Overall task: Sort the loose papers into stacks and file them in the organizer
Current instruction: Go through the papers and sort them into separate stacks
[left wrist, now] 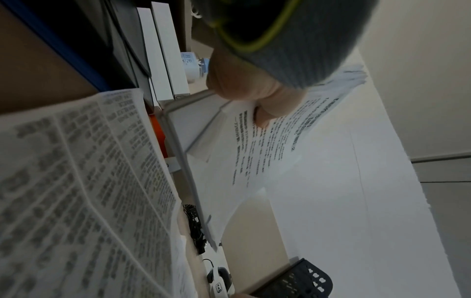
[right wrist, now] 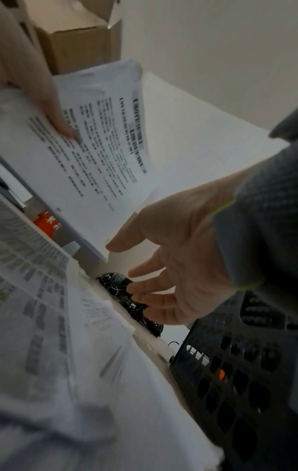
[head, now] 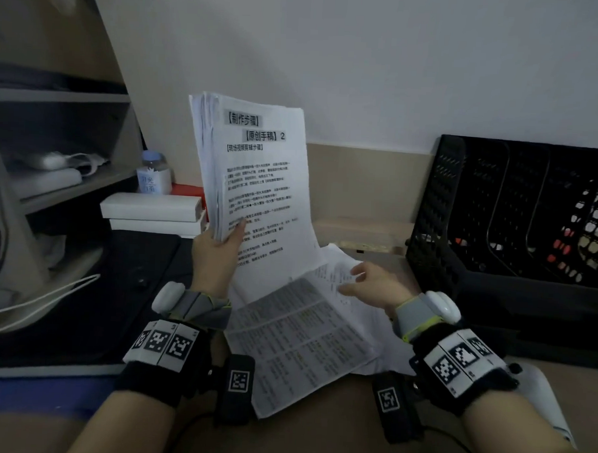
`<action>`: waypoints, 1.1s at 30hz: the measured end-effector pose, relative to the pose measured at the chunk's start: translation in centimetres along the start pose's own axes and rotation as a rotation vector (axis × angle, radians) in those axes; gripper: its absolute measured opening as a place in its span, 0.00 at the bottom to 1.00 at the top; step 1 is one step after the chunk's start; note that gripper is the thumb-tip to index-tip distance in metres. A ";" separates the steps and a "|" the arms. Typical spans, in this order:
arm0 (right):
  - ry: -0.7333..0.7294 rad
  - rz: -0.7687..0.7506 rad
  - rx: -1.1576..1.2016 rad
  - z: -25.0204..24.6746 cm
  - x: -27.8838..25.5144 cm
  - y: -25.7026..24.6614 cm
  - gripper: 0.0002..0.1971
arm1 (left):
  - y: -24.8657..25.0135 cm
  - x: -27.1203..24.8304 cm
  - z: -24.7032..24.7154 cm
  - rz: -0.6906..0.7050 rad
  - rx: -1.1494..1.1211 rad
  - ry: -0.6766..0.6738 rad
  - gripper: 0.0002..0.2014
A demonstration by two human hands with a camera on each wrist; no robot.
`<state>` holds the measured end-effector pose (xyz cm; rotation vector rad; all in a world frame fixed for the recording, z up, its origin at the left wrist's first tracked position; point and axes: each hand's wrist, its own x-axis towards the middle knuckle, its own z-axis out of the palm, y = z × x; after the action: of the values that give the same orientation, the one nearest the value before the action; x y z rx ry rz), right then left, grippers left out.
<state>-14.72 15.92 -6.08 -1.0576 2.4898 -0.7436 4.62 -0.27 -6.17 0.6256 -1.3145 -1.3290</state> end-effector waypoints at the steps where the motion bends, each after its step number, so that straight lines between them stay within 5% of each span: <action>1: -0.049 0.010 -0.059 0.1 0.0 -0.5 0.33 | 0.0 0.1 0.0 0.003 -0.001 0.006 0.23; 7: -0.126 0.081 -0.288 2.3 0.9 -2.0 0.35 | 0.3 -0.1 0.4 -0.010 -0.010 0.000 0.17; 10: -0.130 0.063 -0.358 3.3 0.6 -2.4 0.24 | 0.4 -0.6 0.7 -0.008 -0.006 -0.024 0.11; 23: -0.101 0.069 -0.070 3.5 2.0 -0.4 0.09 | 0.7 -0.9 0.8 0.009 -0.004 -0.037 0.10; 27: 0.053 0.035 -0.007 2.5 1.5 0.6 0.17 | 0.6 -0.8 0.8 -0.027 -0.006 -0.050 0.08; 30: 0.162 0.020 0.034 1.4 1.1 1.2 0.10 | 0.4 -0.6 0.7 -0.033 0.015 -0.047 0.08; 33: 0.424 0.039 0.214 0.4 1.0 2.2 0.12 | 0.1 -0.4 0.6 -0.036 0.030 -0.033 0.09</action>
<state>-16.45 16.34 -7.82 -0.8410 2.6776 -1.3053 4.20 0.30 -6.04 0.6532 -1.3579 -1.3561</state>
